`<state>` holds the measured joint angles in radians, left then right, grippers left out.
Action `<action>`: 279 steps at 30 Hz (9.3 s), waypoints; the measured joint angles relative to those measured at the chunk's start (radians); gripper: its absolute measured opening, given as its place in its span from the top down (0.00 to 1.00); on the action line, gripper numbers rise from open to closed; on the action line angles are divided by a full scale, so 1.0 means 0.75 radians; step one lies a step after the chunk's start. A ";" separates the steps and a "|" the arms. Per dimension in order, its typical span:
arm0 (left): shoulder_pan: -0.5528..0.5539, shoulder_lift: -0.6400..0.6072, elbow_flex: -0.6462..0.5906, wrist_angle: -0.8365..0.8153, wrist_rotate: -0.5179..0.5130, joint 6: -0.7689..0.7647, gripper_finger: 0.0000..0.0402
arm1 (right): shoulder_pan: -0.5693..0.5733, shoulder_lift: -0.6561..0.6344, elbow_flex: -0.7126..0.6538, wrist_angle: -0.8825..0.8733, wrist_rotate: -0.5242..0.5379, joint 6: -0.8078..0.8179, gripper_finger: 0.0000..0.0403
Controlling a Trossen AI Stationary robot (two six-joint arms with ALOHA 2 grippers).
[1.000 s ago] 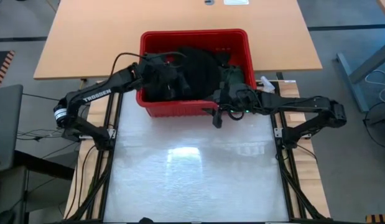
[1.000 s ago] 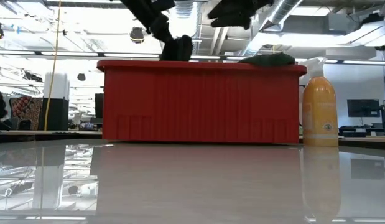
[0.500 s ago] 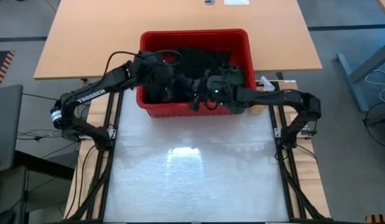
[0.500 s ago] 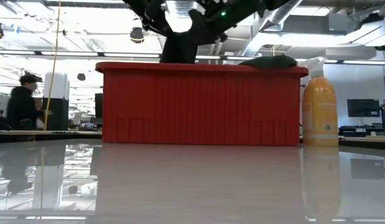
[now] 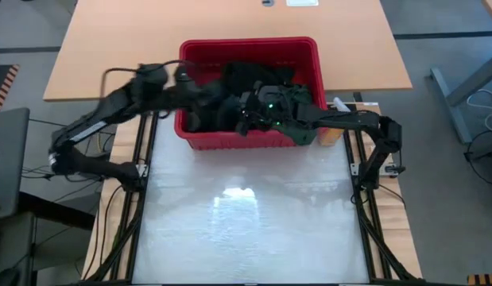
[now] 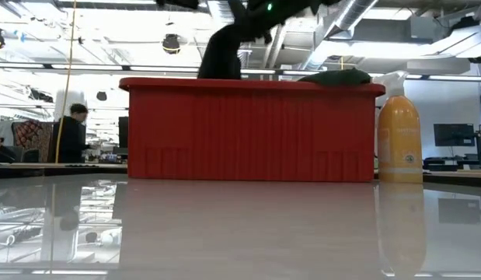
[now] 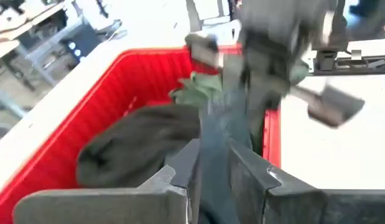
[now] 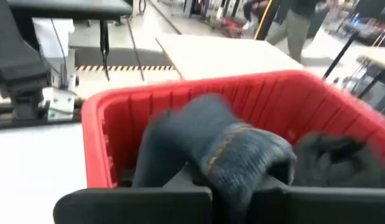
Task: Fold laundry
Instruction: Remove the black pants from the red bin, then fold the black pants
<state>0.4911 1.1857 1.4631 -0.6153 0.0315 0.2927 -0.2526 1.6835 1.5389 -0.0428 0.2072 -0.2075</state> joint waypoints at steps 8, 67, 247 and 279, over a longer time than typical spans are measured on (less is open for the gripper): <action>0.001 -0.220 -0.094 -0.094 -0.024 -0.124 0.83 | -0.011 -0.090 0.372 0.021 0.052 -0.218 0.95; -0.106 -0.333 -0.455 0.349 -0.002 -0.184 0.83 | 0.466 -0.157 0.365 -2.031 -0.706 0.763 0.76; -0.775 0.819 -0.671 0.383 -0.409 -1.069 0.97 | 0.605 -0.826 -0.475 -1.608 -0.397 1.182 0.46; -0.817 0.757 -0.673 0.285 -0.453 -1.031 1.00 | 0.723 -1.179 -1.462 -0.809 -0.206 2.545 0.53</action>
<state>-0.1214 1.7535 0.9585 -0.4014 -0.3083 -0.4805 0.2893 0.7989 0.4421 -0.6495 0.0529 1.7010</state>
